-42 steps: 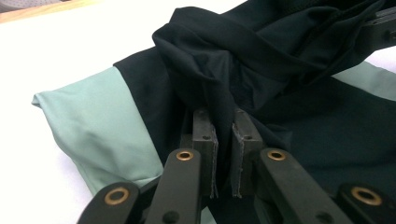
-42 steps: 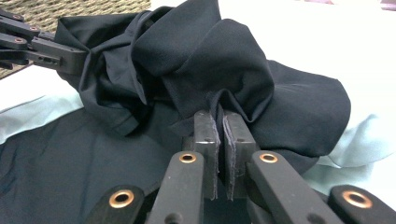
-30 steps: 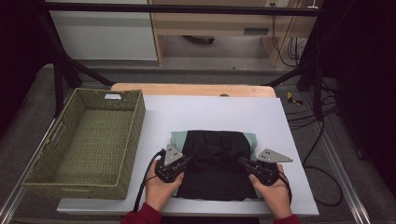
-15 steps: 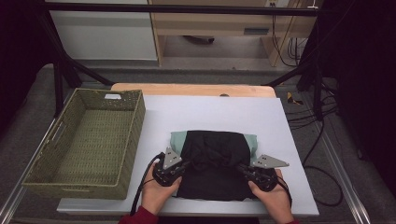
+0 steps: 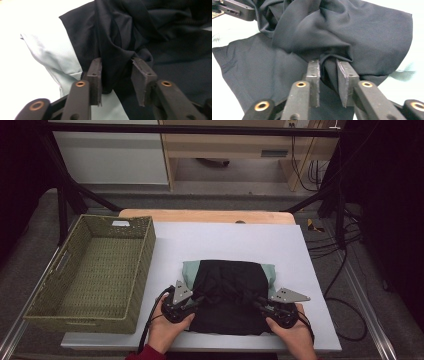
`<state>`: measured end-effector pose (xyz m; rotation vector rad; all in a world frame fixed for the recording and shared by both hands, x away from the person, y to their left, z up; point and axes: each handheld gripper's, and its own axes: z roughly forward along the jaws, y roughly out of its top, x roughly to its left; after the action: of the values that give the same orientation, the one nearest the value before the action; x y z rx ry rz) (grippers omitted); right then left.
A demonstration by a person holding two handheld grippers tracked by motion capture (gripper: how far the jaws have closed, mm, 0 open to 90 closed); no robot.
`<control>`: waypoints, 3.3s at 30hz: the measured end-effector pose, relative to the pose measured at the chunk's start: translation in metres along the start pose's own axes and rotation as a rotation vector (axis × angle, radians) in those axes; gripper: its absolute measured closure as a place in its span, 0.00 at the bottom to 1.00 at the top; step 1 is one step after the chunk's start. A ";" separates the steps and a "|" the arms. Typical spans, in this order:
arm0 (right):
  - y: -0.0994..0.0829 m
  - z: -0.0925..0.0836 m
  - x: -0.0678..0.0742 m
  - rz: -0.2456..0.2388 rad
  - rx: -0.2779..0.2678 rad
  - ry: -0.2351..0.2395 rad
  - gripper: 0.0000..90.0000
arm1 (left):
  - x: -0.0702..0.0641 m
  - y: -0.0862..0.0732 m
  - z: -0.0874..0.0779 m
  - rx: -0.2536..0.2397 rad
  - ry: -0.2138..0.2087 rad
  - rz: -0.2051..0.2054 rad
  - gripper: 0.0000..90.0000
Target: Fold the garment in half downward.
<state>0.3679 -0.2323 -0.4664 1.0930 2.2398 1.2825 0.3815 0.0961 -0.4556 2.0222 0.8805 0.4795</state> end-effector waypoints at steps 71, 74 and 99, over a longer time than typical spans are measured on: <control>-0.013 -0.024 0.032 -0.085 0.069 0.032 0.97 | -0.023 -0.028 -0.011 0.102 -0.004 0.160 0.98; -0.019 -0.026 0.034 -0.101 0.086 0.036 0.97 | -0.022 -0.032 -0.011 0.107 -0.005 0.157 0.97; -0.016 -0.027 0.029 -0.067 0.052 -0.008 0.61 | -0.013 -0.014 -0.047 -0.006 0.052 0.092 0.78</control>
<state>0.3258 -0.2305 -0.4630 1.0295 2.2955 1.1977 0.3381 0.1188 -0.4412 2.0601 0.8186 0.5879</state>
